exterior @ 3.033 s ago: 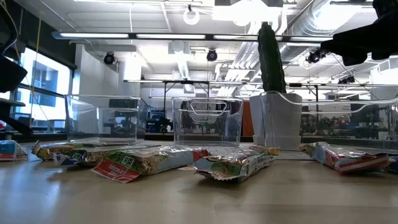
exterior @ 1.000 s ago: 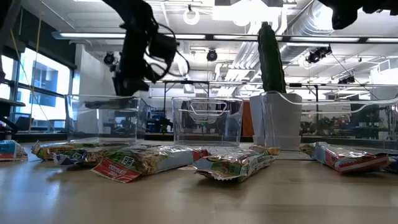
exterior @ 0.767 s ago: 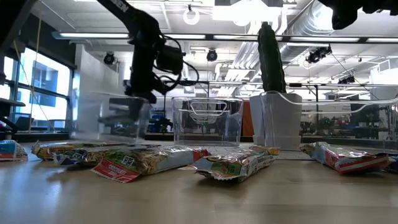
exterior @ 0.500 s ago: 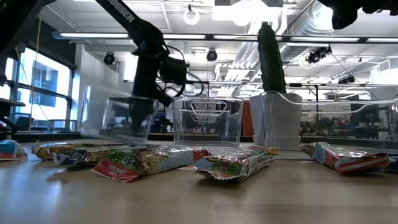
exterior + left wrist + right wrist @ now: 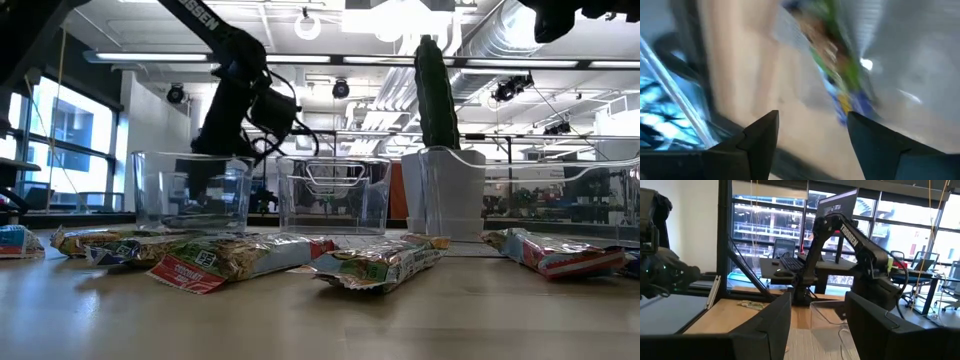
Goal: Pick and place Granola Bars by type
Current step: Put the blue granola bar into the left bin
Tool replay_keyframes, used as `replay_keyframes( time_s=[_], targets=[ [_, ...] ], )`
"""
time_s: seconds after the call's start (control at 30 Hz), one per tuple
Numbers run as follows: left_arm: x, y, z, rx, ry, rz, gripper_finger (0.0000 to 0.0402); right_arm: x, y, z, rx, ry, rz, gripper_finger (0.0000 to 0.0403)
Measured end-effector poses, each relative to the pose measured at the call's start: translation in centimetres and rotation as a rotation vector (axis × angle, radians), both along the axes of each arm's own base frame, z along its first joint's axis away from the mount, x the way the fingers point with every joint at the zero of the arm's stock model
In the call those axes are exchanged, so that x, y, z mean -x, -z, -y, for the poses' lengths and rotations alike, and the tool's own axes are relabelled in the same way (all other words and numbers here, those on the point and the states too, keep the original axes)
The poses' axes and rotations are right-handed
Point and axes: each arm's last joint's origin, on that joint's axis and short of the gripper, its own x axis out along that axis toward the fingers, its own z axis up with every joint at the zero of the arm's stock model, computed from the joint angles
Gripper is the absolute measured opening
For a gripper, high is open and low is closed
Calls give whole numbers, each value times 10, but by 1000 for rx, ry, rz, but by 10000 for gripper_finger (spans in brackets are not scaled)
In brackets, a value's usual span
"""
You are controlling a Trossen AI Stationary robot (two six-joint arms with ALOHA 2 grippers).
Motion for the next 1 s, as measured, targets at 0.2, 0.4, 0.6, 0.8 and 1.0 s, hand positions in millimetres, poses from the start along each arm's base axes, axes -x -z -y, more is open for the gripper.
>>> replay_keyframes(
  time_s=[0.2,0.4,0.6,0.8,1.0],
  targets=[
    [-6,-51,18,100,-93,77,227,0,-3,2,-80,32,27,170],
    [1,-126,59,9,-43,337,227,1,-6,3,-108,73,53,170],
    [36,-181,114,-83,-116,628,227,1,-6,2,-97,41,55,170],
    [52,-190,168,-182,-82,781,227,1,-5,4,-96,106,48,169],
    [49,-147,209,-193,-112,835,227,2,-6,9,-122,271,42,169]
  ],
)
